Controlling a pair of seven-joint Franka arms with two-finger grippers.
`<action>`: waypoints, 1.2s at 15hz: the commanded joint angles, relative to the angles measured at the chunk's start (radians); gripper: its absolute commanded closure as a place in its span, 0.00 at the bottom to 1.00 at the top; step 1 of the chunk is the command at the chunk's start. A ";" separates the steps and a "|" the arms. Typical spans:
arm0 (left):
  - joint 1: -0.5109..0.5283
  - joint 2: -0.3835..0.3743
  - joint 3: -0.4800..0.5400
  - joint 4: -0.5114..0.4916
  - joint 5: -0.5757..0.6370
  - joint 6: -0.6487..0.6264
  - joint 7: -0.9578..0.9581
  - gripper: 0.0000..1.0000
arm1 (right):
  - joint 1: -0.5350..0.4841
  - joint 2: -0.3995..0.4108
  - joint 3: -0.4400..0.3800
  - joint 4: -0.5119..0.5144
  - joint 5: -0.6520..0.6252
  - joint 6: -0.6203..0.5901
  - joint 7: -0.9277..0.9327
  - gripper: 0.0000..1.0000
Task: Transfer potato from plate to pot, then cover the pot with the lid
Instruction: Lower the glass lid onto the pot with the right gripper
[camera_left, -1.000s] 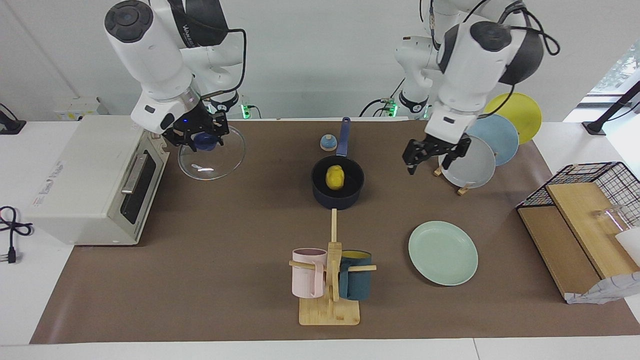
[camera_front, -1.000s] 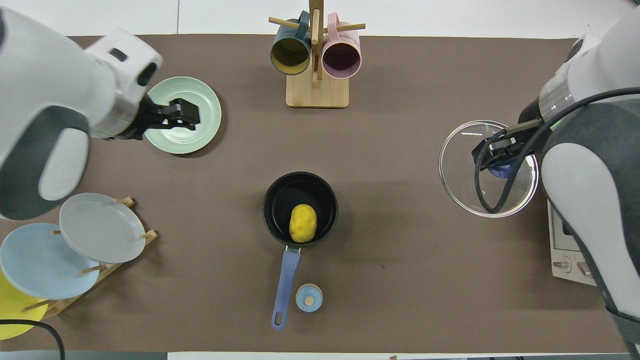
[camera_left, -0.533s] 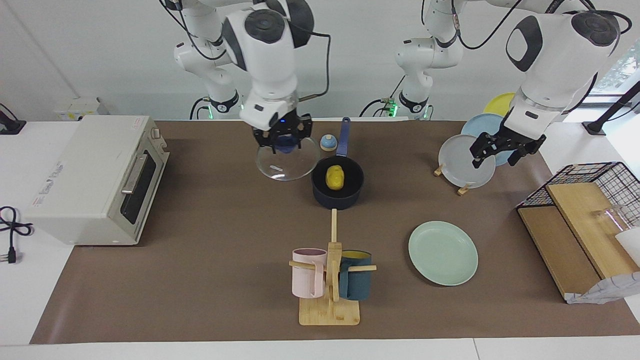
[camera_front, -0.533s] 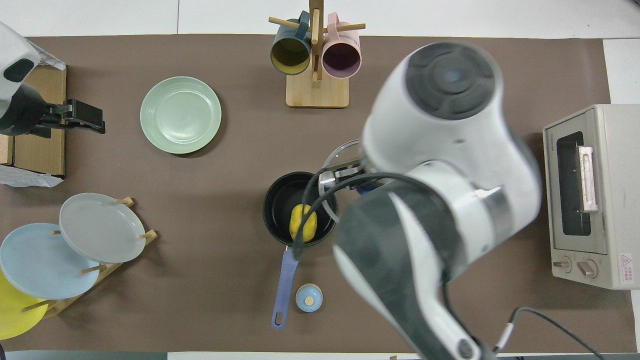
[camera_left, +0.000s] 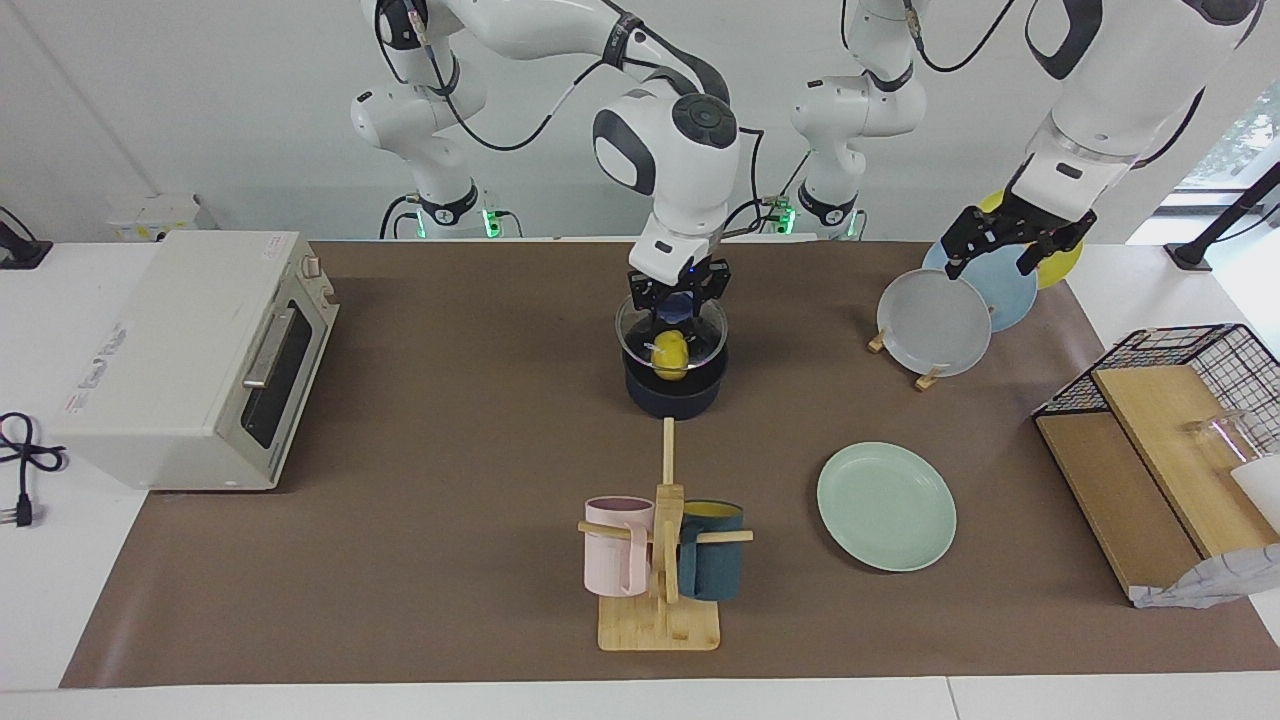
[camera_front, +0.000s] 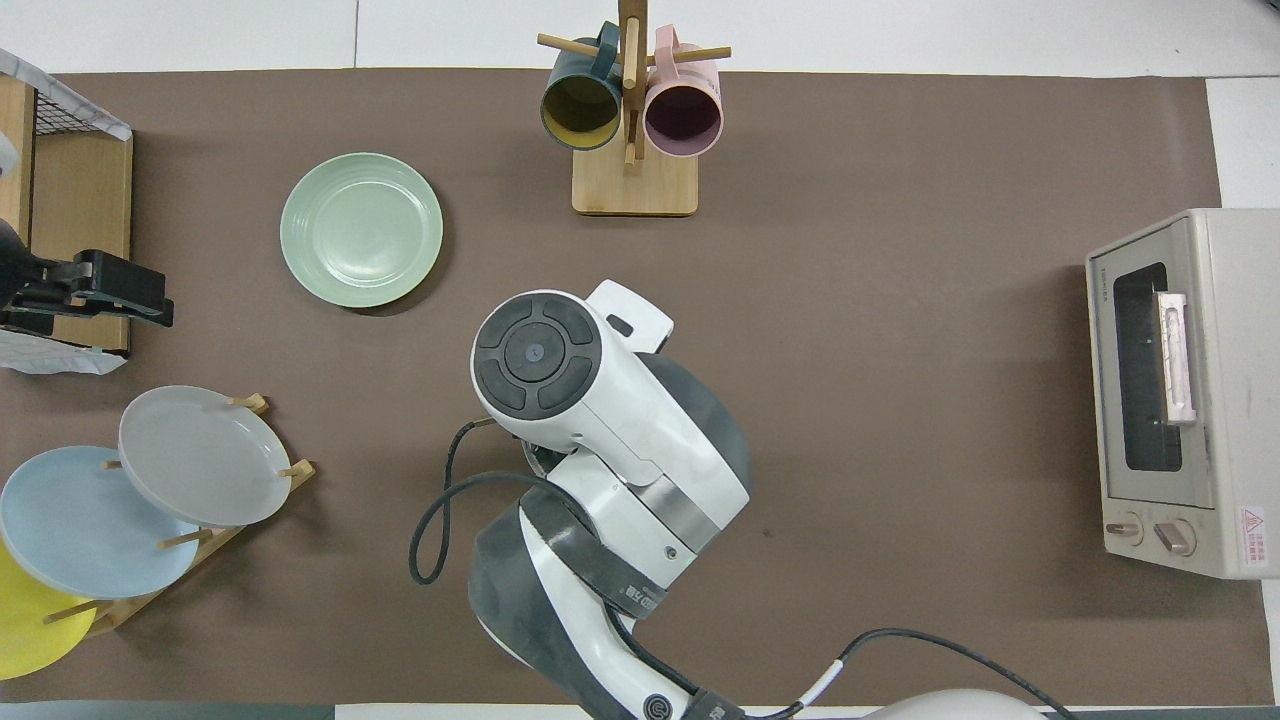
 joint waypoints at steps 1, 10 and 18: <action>0.000 -0.065 -0.005 -0.088 0.001 0.006 -0.002 0.00 | -0.006 0.028 -0.001 -0.002 -0.012 0.055 0.018 1.00; -0.003 -0.054 -0.005 -0.038 -0.002 0.002 0.009 0.00 | -0.005 0.037 -0.001 -0.067 -0.025 0.173 0.067 1.00; 0.006 -0.057 -0.003 -0.044 -0.009 0.000 0.001 0.00 | -0.006 0.026 -0.001 -0.104 -0.017 0.167 0.067 1.00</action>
